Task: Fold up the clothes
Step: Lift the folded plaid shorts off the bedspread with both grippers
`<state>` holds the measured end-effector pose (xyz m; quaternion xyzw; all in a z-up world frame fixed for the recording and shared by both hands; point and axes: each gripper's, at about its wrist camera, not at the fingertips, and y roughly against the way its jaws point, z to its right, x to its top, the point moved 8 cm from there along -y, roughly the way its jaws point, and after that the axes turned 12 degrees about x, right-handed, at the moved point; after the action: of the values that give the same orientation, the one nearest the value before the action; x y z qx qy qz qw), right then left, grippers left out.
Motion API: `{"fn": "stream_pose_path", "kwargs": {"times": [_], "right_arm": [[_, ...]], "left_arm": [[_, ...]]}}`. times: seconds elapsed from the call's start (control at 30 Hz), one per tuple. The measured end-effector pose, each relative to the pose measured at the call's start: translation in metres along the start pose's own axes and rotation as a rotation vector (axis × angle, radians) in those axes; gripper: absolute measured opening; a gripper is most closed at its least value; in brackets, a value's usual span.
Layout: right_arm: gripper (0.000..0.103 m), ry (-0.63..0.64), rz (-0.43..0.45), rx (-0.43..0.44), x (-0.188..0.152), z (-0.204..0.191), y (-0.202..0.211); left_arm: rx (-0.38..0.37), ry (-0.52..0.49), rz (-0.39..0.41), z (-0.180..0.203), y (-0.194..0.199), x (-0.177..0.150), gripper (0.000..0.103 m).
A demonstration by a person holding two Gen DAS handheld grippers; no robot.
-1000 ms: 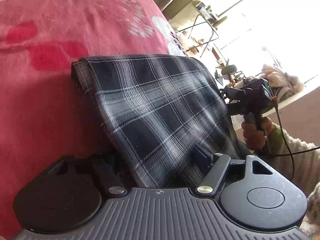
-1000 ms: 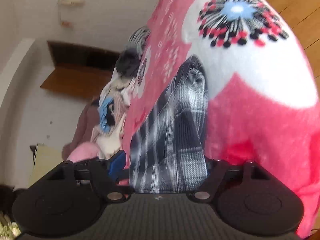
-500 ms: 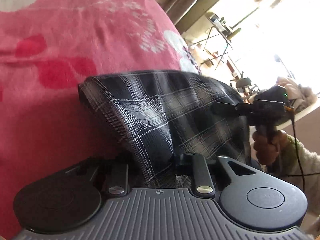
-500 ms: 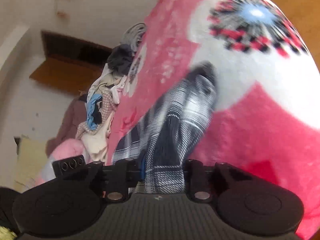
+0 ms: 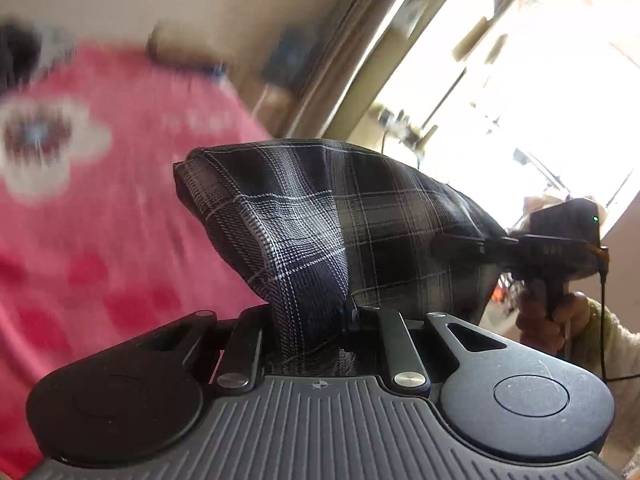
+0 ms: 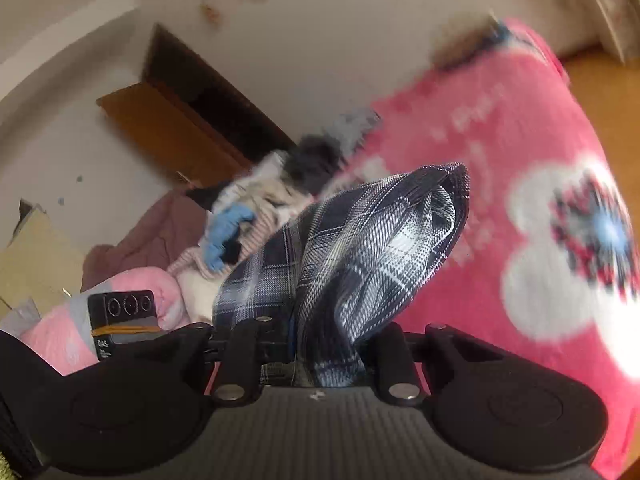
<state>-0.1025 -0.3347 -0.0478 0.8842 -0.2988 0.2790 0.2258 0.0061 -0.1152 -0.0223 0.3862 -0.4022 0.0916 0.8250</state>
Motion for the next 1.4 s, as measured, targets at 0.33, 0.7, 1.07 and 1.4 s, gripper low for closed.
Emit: {"fn": "stream_pose_path", "kwargs": {"times": [0.33,0.7,1.07,1.4], "right_arm": [[0.022,0.274,0.07,0.053,0.107,-0.114,-0.039],[0.021,0.476,0.165,0.233,0.248,-0.14,-0.121],[0.021,0.396,0.284,0.219,0.336,-0.009,-0.172],[0.021,0.142,0.307,0.093,0.359,0.011,-0.145]], "left_arm": [[0.119,-0.112,0.292,0.003,0.089,0.124,0.014],[0.326,-0.14,0.377,-0.037,0.084,0.274,0.014],[0.239,-0.117,0.306,-0.081,-0.041,0.341,0.013],[0.152,-0.132,0.083,-0.049,-0.073,0.383,0.013]]}}
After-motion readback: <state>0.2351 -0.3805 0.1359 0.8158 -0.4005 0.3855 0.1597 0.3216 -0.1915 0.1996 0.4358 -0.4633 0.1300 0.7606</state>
